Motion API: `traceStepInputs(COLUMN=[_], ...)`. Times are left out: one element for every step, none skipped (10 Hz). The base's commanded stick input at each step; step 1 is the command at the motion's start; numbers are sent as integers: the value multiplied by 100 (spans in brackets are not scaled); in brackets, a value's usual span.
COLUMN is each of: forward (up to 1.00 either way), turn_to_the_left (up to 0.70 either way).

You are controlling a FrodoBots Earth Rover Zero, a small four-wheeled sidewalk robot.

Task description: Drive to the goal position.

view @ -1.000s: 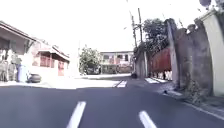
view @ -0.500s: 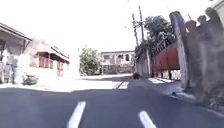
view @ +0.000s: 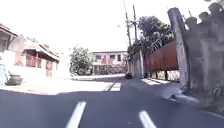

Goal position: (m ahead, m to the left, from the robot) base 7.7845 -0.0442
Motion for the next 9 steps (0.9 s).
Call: traceStepInputs(forward=[85, 85, 85, 85, 85, 85, 85, 85, 85], turn_to_the_left=[0, 0, 0, 0, 0, 0, 0, 0, 0])
